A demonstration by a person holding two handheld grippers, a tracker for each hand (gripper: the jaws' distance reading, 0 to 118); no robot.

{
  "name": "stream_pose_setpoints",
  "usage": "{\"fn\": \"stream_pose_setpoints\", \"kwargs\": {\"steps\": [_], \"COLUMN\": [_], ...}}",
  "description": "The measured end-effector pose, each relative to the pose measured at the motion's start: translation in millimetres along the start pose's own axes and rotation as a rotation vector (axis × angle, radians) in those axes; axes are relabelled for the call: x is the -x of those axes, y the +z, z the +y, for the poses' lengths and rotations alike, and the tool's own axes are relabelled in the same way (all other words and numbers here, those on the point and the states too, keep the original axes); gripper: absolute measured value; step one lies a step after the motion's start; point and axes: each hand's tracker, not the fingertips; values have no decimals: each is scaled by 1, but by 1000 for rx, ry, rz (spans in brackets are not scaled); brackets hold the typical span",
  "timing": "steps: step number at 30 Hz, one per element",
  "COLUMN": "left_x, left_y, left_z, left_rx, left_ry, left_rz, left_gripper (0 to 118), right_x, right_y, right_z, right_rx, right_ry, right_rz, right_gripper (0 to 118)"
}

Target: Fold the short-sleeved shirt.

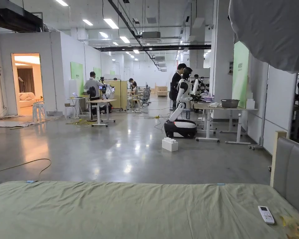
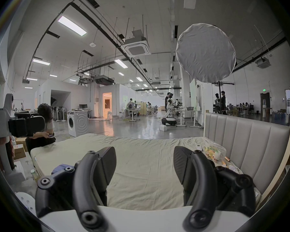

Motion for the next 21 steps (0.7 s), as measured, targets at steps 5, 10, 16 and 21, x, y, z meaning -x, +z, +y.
{"fn": "stream_pose_setpoints", "kwargs": {"steps": [5,10,16,21], "left_x": [-4,-8,-9,-8], "left_y": [1,2,0,-2], "left_z": [-1,2,-3,-6], "left_rx": [-27,-43,-15,4], "left_ry": [-9,-17,-18,-17], "left_rz": [-31,-41,-34,-24], "left_gripper": [118,118,118,118], "right_x": [6,5,1,0], "right_y": [-1,-3,-1,-2], "right_z": [-2,-6,-7,-10], "right_rx": [-16,9,1,12], "right_ry": [52,36,19,16], "right_rz": [-27,-48,-54,-53], "right_gripper": [118,118,118,118]}}
